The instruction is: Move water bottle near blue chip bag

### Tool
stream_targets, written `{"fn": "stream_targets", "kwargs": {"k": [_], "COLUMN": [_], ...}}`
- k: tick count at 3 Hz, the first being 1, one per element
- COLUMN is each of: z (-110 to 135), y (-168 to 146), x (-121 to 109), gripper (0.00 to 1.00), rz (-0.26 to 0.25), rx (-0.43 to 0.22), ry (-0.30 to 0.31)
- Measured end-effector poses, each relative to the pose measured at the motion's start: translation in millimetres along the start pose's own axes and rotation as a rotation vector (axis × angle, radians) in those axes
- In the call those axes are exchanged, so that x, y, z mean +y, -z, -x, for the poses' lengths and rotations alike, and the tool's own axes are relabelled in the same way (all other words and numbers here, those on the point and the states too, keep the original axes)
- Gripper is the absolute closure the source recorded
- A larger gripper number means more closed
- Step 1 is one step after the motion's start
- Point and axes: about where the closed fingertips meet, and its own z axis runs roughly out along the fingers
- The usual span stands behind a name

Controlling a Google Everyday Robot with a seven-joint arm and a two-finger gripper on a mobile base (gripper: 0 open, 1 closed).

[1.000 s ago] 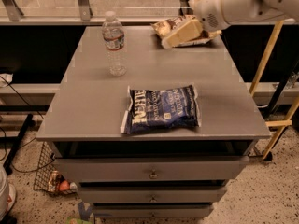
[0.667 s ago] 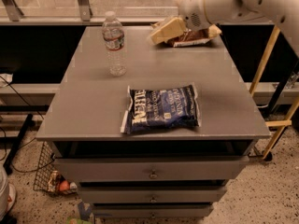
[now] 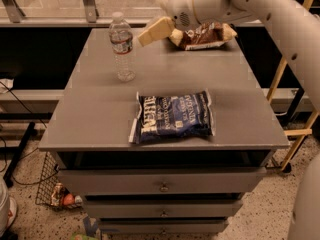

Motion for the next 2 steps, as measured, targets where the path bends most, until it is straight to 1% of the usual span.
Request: {"fn": "stream_targets", "kwargs": {"k": [1,2], "z": [6,6], "y": [-19,-33], "x": [13,16], "gripper": [0.00,0.00], "rz": [0.058,0.092], "rx": [0.036,0.052], "ry": [-0.025,-0.065]}}
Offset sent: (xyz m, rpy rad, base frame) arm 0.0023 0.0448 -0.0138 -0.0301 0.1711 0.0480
